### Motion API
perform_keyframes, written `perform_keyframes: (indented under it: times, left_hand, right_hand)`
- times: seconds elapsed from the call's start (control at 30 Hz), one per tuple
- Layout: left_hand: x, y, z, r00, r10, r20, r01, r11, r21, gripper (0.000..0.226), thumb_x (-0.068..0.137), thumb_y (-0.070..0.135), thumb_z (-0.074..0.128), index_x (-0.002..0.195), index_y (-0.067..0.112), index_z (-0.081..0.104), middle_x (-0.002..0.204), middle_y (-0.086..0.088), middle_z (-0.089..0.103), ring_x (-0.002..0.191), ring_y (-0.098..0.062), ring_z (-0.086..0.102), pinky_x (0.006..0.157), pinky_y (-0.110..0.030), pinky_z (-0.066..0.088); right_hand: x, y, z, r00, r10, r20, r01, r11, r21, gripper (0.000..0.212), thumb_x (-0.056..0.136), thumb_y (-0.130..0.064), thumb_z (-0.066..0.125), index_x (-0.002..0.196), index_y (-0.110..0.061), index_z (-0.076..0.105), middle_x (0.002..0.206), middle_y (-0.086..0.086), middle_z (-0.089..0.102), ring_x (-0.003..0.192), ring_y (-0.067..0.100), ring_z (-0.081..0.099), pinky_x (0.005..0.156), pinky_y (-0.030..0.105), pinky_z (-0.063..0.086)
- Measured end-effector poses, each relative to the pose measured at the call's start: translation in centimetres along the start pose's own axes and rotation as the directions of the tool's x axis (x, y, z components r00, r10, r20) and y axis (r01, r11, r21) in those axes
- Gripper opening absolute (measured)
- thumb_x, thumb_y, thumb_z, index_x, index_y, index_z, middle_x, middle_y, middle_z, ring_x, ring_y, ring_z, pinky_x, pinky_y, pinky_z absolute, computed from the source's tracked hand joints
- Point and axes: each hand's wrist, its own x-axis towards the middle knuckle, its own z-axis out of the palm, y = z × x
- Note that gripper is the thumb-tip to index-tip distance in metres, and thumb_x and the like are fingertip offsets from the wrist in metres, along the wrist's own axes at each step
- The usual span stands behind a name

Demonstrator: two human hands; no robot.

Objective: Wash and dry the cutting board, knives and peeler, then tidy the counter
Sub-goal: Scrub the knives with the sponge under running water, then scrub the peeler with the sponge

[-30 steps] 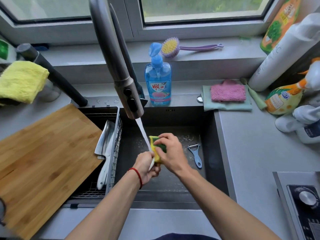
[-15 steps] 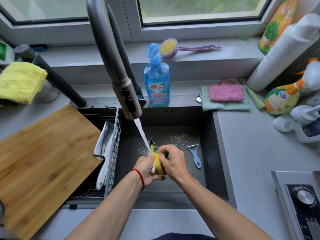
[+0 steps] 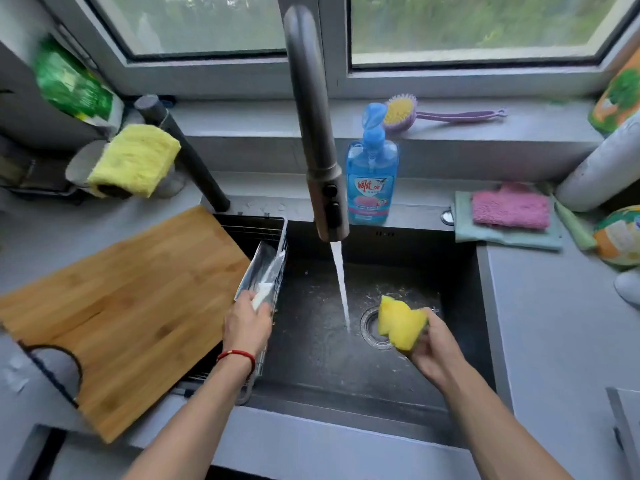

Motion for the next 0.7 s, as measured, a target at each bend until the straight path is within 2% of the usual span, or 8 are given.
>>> perform_keyframes:
  times: [0.07, 0.2, 0.3, 0.4, 0.47, 0.53, 0.6, 0.7]
  left_hand:
    - [1.7, -1.1, -0.6, 0.999, -0.037, -0.029, 0.038, 0.999, 0.03, 0.034, 0.095, 0.013, 0.053, 0.128, 0.01, 0.059, 0.116, -0.02, 0.067, 0.106, -0.039, 0.061, 0.088, -0.041, 0.051]
    - [3.5, -2.7, 0.2, 0.994, -0.065, 0.086, 0.06, 0.996, 0.07, 0.053, 0.093, 0.003, 0.048, 0.145, 0.012, 0.051, 0.136, -0.022, 0.059, 0.123, -0.042, 0.055, 0.101, -0.044, 0.047]
    - [4.1, -3.8, 1.0, 0.995, -0.056, 0.081, 0.049, 0.995, 0.086, 0.044, 0.095, 0.001, 0.045, 0.135, 0.008, 0.061, 0.133, -0.025, 0.062, 0.12, -0.042, 0.058, 0.099, -0.042, 0.048]
    - [3.1, -4.4, 1.2, 0.994, 0.07, -0.083, -0.057, 0.987, 0.15, 0.036, 0.087, -0.007, 0.048, 0.114, 0.001, 0.072, 0.116, -0.027, 0.069, 0.109, -0.044, 0.06, 0.092, -0.046, 0.051]
    - [0.8, -4.4, 1.6, 0.921, 0.255, -0.294, -0.211, 0.962, 0.174, 0.034, 0.078, -0.012, 0.054, 0.103, 0.002, 0.073, 0.104, -0.021, 0.069, 0.101, -0.041, 0.057, 0.087, -0.048, 0.049]
    - [-2.7, -3.3, 3.7, 0.835, 0.407, -0.369, -0.359, 0.913, 0.194, 0.033, 0.068, -0.014, 0.059, 0.091, 0.007, 0.071, 0.093, -0.015, 0.064, 0.089, -0.036, 0.053, 0.079, -0.047, 0.048]
    - [-6.5, -1.9, 7.1, 0.828, 0.51, -0.233, -0.482, 0.86, 0.169, 0.031, 0.064, -0.013, 0.063, 0.084, 0.01, 0.068, 0.088, -0.01, 0.062, 0.084, -0.033, 0.054, 0.073, -0.044, 0.048]
    - [-9.9, 1.1, 14.3, 0.857, 0.475, 0.201, -0.497, 0.865, 0.074, 0.023, 0.076, -0.002, 0.061, 0.094, 0.011, 0.069, 0.098, -0.011, 0.065, 0.097, -0.034, 0.058, 0.085, -0.044, 0.048]
  right_hand:
    - [-0.7, 0.1, -0.4, 0.999, 0.035, 0.035, -0.036, 0.999, 0.028, 0.017, 0.092, -0.023, 0.052, 0.076, -0.016, 0.054, 0.075, 0.009, 0.052, 0.064, 0.023, 0.052, 0.06, 0.033, 0.046]
    - [-1.5, 0.6, -0.6, 0.999, 0.036, 0.041, -0.037, 0.999, 0.022, 0.019, 0.084, -0.024, 0.059, 0.075, -0.013, 0.071, 0.083, 0.014, 0.068, 0.076, 0.031, 0.06, 0.065, 0.04, 0.051]
    - [-2.1, 0.3, -0.8, 0.999, -0.003, 0.044, 0.003, 1.0, -0.014, 0.014, 0.07, -0.021, 0.059, 0.062, -0.013, 0.067, 0.07, 0.012, 0.063, 0.063, 0.027, 0.062, 0.063, 0.038, 0.051]
    - [-2.4, -0.3, -2.5, 1.0, -0.014, 0.003, 0.015, 0.994, -0.105, 0.024, 0.074, -0.019, 0.052, 0.087, -0.007, 0.068, 0.076, 0.014, 0.062, 0.062, 0.03, 0.061, 0.054, 0.033, 0.052]
    - [-2.4, -0.8, -3.5, 0.999, -0.028, -0.042, 0.018, 0.976, -0.219, 0.036, 0.085, -0.02, 0.046, 0.109, -0.005, 0.068, 0.087, 0.019, 0.064, 0.066, 0.033, 0.062, 0.05, 0.03, 0.051]
    - [-2.3, -1.7, -4.3, 0.991, -0.096, -0.097, 0.058, 0.94, -0.337, 0.038, 0.092, -0.023, 0.044, 0.114, -0.006, 0.07, 0.088, 0.018, 0.065, 0.066, 0.032, 0.062, 0.054, 0.031, 0.049]
    - [-2.1, -2.9, -4.5, 0.975, -0.169, -0.141, 0.091, 0.894, -0.44, 0.037, 0.096, -0.026, 0.045, 0.115, -0.006, 0.071, 0.091, 0.018, 0.063, 0.076, 0.032, 0.059, 0.063, 0.038, 0.049]
    - [-2.2, -4.9, -4.7, 0.963, -0.227, -0.143, 0.096, 0.789, -0.607, 0.032, 0.092, -0.031, 0.052, 0.104, -0.01, 0.073, 0.09, 0.014, 0.064, 0.078, 0.031, 0.06, 0.061, 0.036, 0.051]
